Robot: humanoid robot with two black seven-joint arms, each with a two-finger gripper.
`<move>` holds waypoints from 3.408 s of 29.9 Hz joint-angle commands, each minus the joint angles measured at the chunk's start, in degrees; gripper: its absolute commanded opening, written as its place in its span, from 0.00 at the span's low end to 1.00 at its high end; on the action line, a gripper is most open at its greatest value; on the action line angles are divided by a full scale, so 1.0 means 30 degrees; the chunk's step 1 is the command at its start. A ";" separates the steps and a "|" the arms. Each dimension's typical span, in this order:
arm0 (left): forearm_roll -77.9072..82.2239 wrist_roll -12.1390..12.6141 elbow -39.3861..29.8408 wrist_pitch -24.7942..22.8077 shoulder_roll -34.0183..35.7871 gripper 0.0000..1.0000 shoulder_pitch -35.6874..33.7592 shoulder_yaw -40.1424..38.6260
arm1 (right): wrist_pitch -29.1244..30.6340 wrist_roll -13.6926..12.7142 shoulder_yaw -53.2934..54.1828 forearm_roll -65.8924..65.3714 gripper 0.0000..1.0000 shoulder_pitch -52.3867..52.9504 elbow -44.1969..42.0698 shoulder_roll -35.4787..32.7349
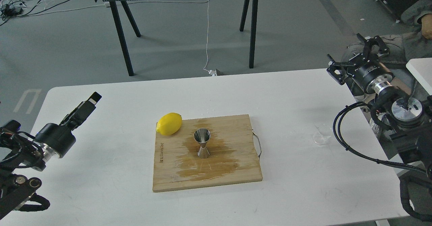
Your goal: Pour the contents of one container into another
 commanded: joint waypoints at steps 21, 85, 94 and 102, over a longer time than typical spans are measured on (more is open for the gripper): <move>-0.7950 -0.0005 0.4708 -0.6875 0.1426 0.98 -0.3861 -0.2385 | 0.0000 -0.0152 0.0396 0.5178 0.99 -0.2089 0.3719 0.1059; -0.7979 -0.0005 0.4239 -0.6875 0.0576 0.98 -0.3099 -0.2121 | -1.0476 -0.5396 0.3592 0.6618 0.99 -1.1616 0.9147 -0.1609; -0.7979 -0.0005 0.4239 -0.6875 0.0547 0.98 -0.3070 -0.2121 | -1.0476 -0.5308 0.3240 0.6032 0.99 -1.1001 0.8415 -0.0730; -0.7979 -0.0005 0.4327 -0.6875 0.0547 0.98 -0.3070 -0.2121 | -1.0476 -0.5279 0.3152 0.5650 0.99 -1.0706 0.8004 -0.0231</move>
